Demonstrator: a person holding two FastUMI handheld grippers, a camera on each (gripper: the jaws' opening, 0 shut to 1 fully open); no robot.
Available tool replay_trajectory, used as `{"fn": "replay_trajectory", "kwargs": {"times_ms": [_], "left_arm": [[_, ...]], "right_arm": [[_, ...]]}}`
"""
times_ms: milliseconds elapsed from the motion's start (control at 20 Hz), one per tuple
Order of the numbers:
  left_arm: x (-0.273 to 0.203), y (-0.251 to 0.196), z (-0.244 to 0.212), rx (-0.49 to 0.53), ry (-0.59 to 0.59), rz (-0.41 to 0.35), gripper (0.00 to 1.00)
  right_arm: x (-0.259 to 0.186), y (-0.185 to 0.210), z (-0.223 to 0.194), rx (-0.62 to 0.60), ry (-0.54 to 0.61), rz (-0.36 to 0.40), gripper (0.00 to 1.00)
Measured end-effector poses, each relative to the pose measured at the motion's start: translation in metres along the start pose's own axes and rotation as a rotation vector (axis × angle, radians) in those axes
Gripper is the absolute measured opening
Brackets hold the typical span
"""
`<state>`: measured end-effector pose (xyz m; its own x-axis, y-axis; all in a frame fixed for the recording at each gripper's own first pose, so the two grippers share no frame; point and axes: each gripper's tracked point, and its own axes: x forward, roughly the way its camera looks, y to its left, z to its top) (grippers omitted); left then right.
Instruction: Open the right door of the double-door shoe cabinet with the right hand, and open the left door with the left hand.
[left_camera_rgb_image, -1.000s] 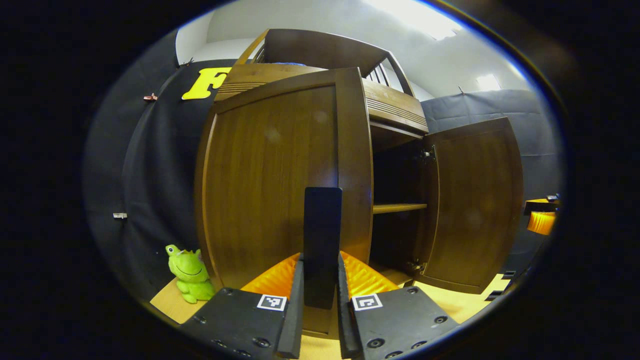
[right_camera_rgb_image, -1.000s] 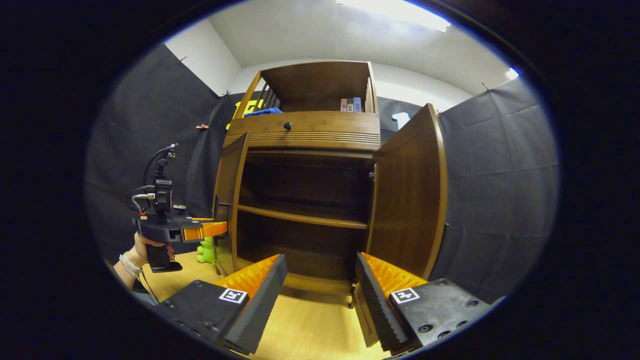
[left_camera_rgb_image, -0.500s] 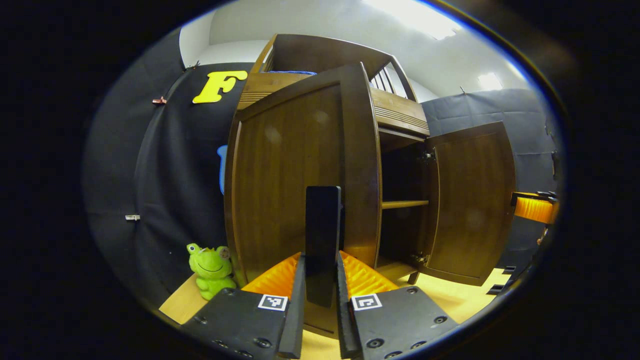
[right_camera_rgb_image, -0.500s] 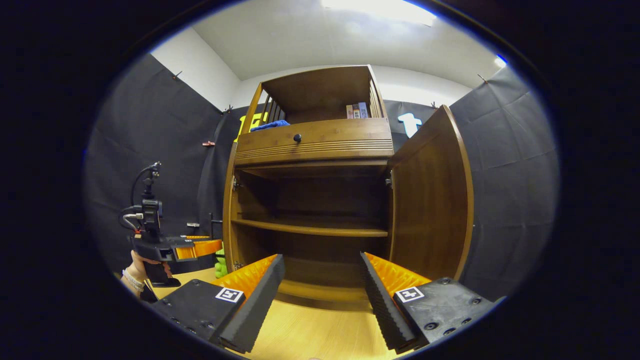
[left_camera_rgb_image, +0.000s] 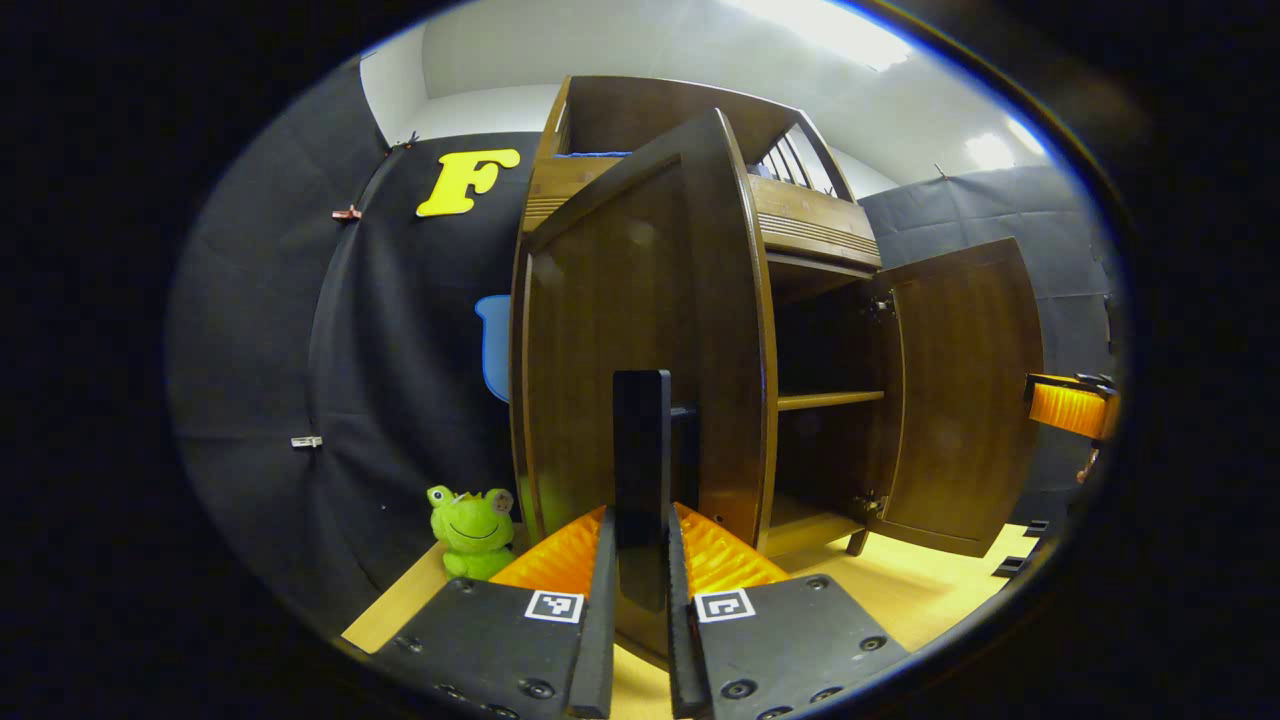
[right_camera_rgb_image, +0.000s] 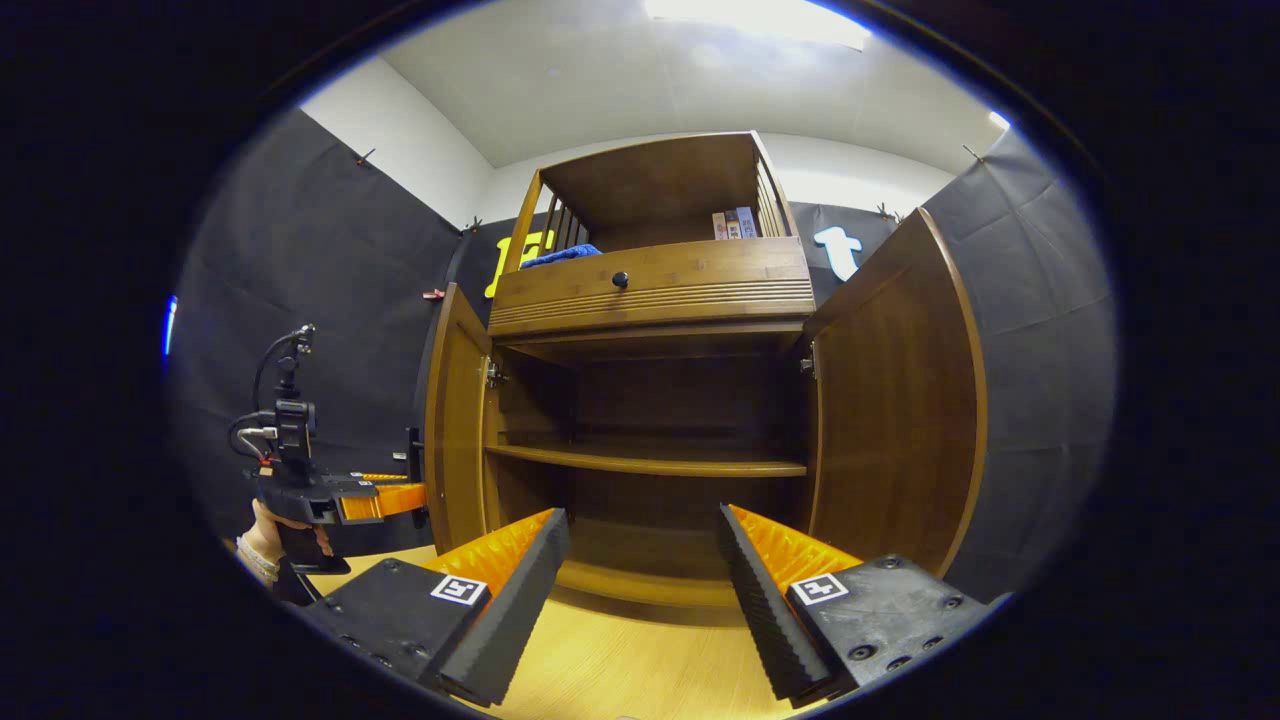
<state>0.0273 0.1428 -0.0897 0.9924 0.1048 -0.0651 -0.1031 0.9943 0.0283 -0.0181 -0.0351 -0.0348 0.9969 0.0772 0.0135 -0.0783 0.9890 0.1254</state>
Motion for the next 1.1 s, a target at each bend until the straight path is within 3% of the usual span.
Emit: {"fn": "replay_trajectory", "kwargs": {"times_ms": [250, 500, 750, 950, 1100], "left_arm": [[-0.012, 0.022, 0.000, 0.011, -0.001, 0.070, 0.24], [-0.026, 0.049, 0.000, 0.039, -0.012, 0.171, 0.15], [-0.039, 0.065, -0.008, 0.029, -0.008, 0.197, 0.11], [-0.057, 0.091, -0.011, 0.028, -0.003, 0.270, 0.11], [-0.070, 0.089, -0.008, -0.021, -0.013, 0.259, 0.12]], "right_arm": [[0.000, 0.006, 0.001, 0.007, -0.001, 0.011, 0.95], [0.000, 0.018, -0.001, -0.002, 0.009, 0.031, 0.95], [-0.002, 0.026, 0.001, 0.000, 0.009, 0.041, 0.95], [0.000, 0.034, 0.000, 0.005, 0.016, 0.049, 0.95], [0.001, 0.038, -0.003, 0.000, 0.027, 0.055, 0.95]]}}
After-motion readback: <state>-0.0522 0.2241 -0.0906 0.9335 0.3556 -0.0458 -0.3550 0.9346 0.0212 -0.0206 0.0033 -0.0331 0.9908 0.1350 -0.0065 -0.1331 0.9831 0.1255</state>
